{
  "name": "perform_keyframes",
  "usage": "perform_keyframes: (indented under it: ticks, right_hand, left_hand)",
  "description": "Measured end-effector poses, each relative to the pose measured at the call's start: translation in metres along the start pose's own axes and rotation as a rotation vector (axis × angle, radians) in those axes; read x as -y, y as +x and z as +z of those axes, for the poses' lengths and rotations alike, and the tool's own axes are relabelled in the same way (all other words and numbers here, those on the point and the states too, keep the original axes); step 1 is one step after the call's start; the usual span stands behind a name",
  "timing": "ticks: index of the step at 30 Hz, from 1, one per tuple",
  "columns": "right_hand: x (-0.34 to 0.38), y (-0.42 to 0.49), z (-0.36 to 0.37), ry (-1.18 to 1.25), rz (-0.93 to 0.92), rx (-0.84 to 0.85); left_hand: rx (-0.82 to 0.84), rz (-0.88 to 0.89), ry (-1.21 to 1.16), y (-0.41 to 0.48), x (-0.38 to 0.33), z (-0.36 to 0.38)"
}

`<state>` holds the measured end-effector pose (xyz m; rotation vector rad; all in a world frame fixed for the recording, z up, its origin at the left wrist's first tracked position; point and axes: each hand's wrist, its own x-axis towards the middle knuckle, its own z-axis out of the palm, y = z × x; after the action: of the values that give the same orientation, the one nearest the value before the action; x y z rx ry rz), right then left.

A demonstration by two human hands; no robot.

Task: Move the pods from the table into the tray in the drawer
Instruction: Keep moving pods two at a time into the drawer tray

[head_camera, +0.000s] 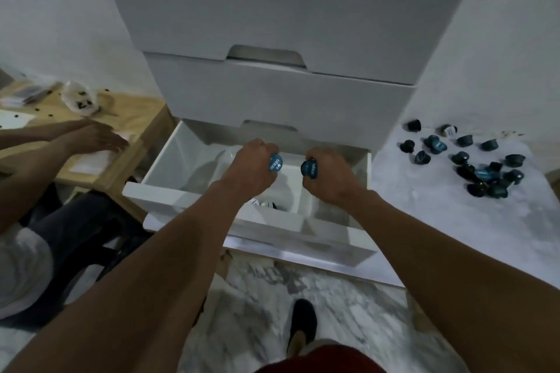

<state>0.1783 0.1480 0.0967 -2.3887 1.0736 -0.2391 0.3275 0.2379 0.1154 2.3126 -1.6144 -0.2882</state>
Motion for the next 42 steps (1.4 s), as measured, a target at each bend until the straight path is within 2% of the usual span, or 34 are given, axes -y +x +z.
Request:
perform_keyframes:
  ticks: [5,9,18,24,33,37,42]
  right_hand:
    - [-0.012,0.026,0.024,-0.076,-0.024,0.146]
    - [-0.016,0.031,0.034,-0.228,-0.064,0.206]
    - [-0.014,0.020,0.041,-0.397,-0.055,0.271]
    - [-0.010,0.022,0.038,-0.352,0.042,0.326]
    - [-0.007,0.025,0.031,-0.311,0.137,0.371]
    - [-0.005,0.024,0.028,-0.318,0.126,0.387]
    - [-0.002,0.022,0.029,-0.358,0.078,0.412]
  left_hand:
    - [0.127,-0.053,-0.023,0.023,0.024,0.030]
    - [0.277,-0.008,-0.011,0.036,0.033,0.047]
    - [0.469,0.136,0.041,0.048,0.037,0.068]
    - [0.499,0.194,0.078,0.052,0.040,0.077]
    - [0.570,0.133,-0.044,0.063,0.045,0.079]
    - [0.560,0.135,-0.025,0.064,0.045,0.082]
    - [0.654,0.173,-0.021,0.064,0.039,0.082]
